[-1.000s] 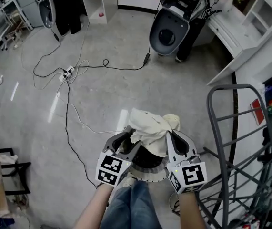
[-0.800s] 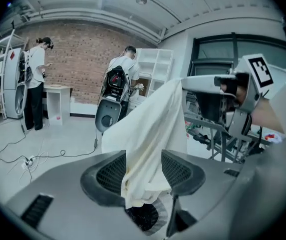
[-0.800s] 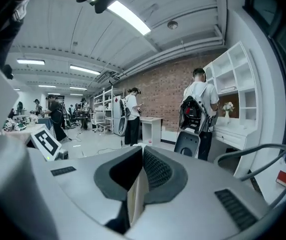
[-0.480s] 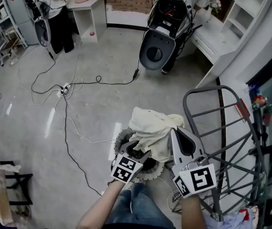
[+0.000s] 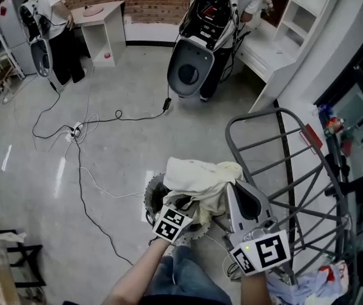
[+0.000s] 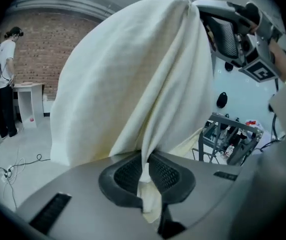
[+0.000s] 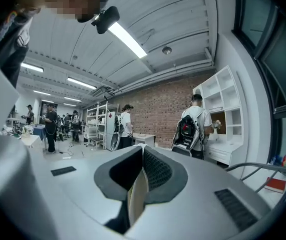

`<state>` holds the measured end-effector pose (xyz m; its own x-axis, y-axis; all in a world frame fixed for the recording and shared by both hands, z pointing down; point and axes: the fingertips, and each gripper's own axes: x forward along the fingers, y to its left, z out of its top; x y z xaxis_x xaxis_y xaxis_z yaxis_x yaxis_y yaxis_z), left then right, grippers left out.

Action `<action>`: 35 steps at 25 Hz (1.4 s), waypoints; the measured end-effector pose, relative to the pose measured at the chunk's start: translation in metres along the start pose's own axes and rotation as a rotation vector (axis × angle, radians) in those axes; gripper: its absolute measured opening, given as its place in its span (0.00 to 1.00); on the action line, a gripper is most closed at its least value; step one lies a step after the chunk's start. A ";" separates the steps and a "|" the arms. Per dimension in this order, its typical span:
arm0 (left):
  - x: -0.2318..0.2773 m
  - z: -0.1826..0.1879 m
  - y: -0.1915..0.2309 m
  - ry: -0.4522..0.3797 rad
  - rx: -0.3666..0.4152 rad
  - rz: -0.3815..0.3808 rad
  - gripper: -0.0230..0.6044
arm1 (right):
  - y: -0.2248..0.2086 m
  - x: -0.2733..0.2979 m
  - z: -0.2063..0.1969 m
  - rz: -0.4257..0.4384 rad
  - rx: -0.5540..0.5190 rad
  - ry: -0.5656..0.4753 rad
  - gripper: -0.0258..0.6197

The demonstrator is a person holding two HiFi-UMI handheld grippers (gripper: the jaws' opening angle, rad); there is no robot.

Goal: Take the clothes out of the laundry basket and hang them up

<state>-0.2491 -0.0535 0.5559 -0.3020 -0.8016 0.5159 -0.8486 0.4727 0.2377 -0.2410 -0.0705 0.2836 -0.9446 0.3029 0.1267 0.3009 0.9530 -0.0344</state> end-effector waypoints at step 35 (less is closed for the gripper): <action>-0.094 0.210 -0.118 -0.367 0.269 -0.144 0.09 | -0.082 -0.292 -0.001 -0.735 0.085 -0.129 0.05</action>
<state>-0.2120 -0.1102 0.3066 -0.2655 -0.9512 0.1571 -0.9608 0.2746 0.0387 0.0101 -0.2373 0.2500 -0.9075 -0.4189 0.0294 -0.4200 0.9053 -0.0631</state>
